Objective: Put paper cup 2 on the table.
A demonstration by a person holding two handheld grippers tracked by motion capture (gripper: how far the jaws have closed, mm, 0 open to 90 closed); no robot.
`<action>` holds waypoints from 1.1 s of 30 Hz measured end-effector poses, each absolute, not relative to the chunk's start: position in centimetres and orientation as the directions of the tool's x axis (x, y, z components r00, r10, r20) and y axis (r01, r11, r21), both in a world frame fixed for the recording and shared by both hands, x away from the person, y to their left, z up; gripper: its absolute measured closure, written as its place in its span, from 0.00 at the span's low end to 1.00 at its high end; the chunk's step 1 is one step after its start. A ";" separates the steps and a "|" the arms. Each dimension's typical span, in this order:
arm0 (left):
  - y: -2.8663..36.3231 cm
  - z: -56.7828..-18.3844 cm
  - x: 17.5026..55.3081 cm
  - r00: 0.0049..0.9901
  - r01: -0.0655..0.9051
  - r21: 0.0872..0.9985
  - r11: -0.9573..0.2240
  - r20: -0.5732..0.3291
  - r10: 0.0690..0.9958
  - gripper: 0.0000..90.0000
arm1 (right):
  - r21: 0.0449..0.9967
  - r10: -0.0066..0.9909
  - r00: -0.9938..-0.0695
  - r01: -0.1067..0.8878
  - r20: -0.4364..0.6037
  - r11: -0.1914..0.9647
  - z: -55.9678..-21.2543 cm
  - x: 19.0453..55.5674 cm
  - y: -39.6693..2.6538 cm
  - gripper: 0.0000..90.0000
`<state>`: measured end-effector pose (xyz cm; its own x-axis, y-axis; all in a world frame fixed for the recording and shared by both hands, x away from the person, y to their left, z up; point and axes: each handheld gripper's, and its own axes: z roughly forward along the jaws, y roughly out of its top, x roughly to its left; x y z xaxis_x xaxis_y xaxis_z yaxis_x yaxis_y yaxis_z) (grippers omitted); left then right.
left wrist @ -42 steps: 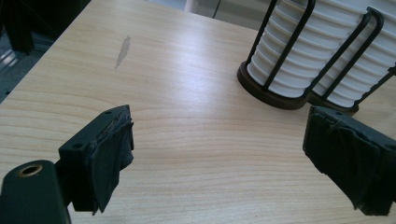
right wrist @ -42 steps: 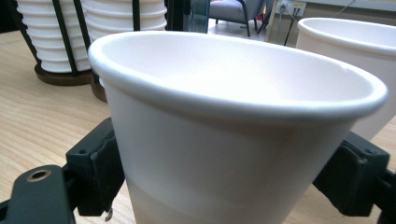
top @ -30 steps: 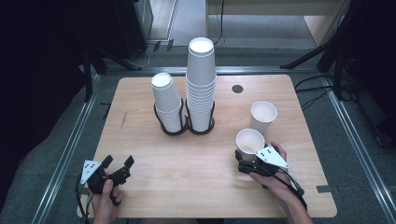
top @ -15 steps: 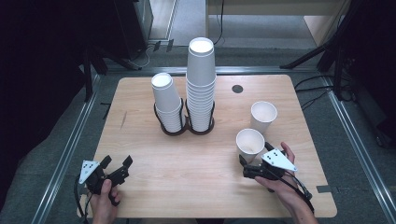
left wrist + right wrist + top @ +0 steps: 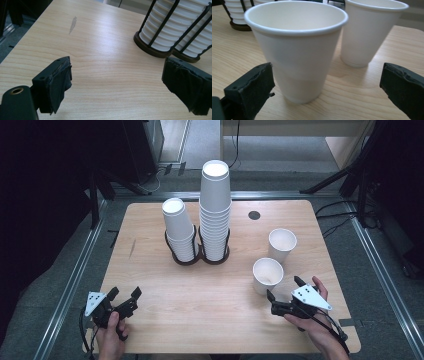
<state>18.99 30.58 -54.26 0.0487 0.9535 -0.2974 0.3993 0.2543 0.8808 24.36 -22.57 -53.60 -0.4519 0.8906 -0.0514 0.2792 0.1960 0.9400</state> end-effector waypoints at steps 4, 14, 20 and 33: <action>30.5 -54.3 19.0 0.049 0.404 0.880 0.251 -0.295 0.954 0.10 | 0.938 0.902 -0.426 0.277 -0.073 0.207 -53.7 24.1 -23.7 0.00; 30.6 -54.3 19.1 0.039 0.405 0.882 0.243 -0.282 0.959 0.10 | 0.937 0.934 -0.346 0.289 -0.089 0.196 -53.8 23.9 -26.5 0.00; 30.8 -54.4 19.1 0.033 0.404 0.882 0.242 -0.279 0.960 0.10 | 0.936 0.950 -0.299 0.302 -0.087 0.180 -54.0 24.0 -27.9 0.00; 31.1 -54.3 19.1 -0.016 0.400 0.889 0.225 -0.239 0.971 0.10 | 0.939 0.980 -0.192 0.325 -0.052 0.114 -53.9 24.3 -30.4 0.00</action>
<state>19.12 31.12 -54.35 -0.0157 0.9709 -0.2390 0.3998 0.2252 0.8885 24.30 -30.36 -53.91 -0.1918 0.9801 -0.0522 0.3249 0.1135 0.9389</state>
